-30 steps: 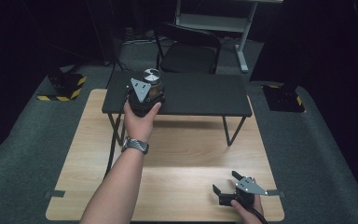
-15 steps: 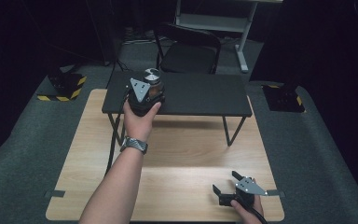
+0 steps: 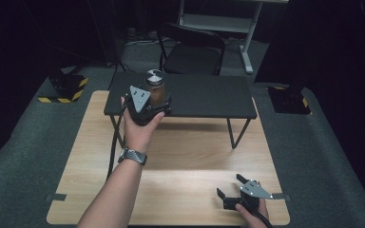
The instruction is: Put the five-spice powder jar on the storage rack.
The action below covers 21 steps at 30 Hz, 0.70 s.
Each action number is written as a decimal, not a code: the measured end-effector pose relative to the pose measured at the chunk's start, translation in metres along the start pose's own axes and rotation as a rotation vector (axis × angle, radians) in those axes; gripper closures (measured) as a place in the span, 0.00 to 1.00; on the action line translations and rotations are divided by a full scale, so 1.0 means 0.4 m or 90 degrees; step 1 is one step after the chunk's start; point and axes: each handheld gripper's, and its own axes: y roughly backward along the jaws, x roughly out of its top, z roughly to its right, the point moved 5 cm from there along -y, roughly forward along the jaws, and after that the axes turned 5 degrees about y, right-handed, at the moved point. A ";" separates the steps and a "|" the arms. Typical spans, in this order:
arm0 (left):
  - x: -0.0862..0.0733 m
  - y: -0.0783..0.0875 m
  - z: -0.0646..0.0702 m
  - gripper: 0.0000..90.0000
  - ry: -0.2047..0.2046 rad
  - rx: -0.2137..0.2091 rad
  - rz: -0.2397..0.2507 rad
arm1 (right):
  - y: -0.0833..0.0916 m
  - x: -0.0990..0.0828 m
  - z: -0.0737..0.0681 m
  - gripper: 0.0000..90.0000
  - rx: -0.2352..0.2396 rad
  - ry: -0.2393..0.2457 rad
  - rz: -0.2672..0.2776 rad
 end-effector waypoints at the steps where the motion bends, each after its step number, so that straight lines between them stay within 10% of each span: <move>1: -0.004 0.008 -0.001 0.01 0.000 -0.004 0.003 | 0.000 0.000 0.000 0.01 0.000 0.000 0.000; 21: -0.087 0.169 -0.057 0.01 -0.001 -0.050 0.046 | -0.002 0.003 -0.002 0.01 -0.004 0.002 -0.006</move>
